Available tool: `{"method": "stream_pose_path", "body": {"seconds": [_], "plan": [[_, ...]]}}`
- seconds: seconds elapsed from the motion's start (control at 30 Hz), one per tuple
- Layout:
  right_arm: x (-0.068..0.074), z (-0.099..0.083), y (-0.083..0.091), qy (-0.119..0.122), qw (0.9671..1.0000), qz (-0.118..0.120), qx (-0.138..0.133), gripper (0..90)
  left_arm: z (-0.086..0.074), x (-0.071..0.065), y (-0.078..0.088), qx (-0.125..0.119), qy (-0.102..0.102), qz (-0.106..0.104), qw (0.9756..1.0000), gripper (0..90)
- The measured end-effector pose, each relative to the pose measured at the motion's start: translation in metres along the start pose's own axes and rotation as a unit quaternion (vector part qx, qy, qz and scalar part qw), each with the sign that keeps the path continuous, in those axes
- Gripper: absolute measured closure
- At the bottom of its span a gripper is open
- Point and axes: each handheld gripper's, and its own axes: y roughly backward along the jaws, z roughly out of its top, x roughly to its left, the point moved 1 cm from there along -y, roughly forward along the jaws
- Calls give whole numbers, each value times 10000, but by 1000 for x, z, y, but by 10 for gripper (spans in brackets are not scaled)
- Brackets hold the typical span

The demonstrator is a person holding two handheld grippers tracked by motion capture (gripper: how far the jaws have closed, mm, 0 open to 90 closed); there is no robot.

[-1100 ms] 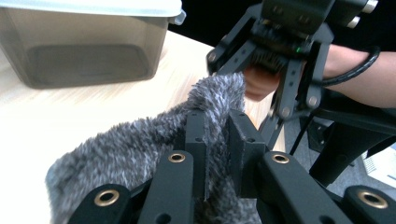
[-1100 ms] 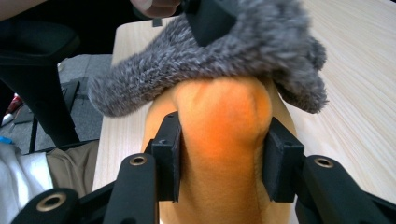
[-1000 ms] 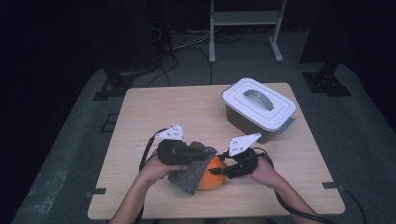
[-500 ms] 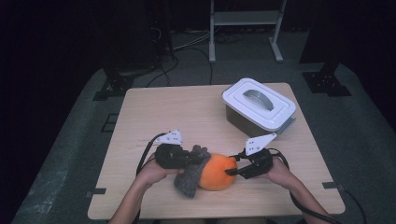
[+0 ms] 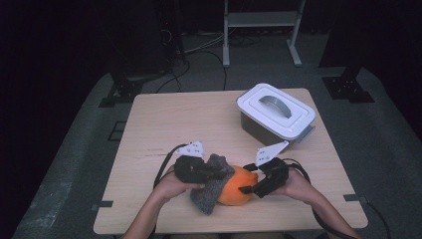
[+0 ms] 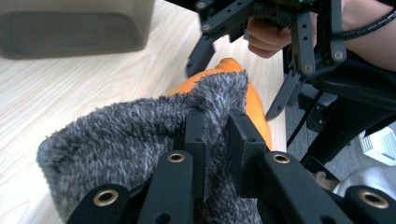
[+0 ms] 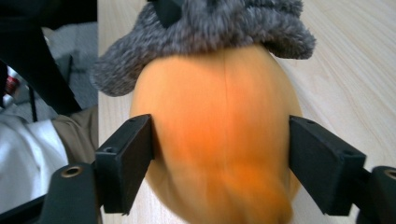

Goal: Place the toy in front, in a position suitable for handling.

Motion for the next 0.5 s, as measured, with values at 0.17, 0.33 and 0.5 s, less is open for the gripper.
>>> {"method": "stream_pose_path", "body": {"seconds": [0.17,0.33,0.5], "plan": [[4,5,-7,294,9995,-91,116,377,0,3,4,-34,15,10,10000,789],[9,-3,-4,872,9961,-38,118,459,-6,13,10,-5,181,182,9997,789],[-2,-19,7,854,9963,13,32,461,-15,17,12,-62,328,79,9994,789]]}}
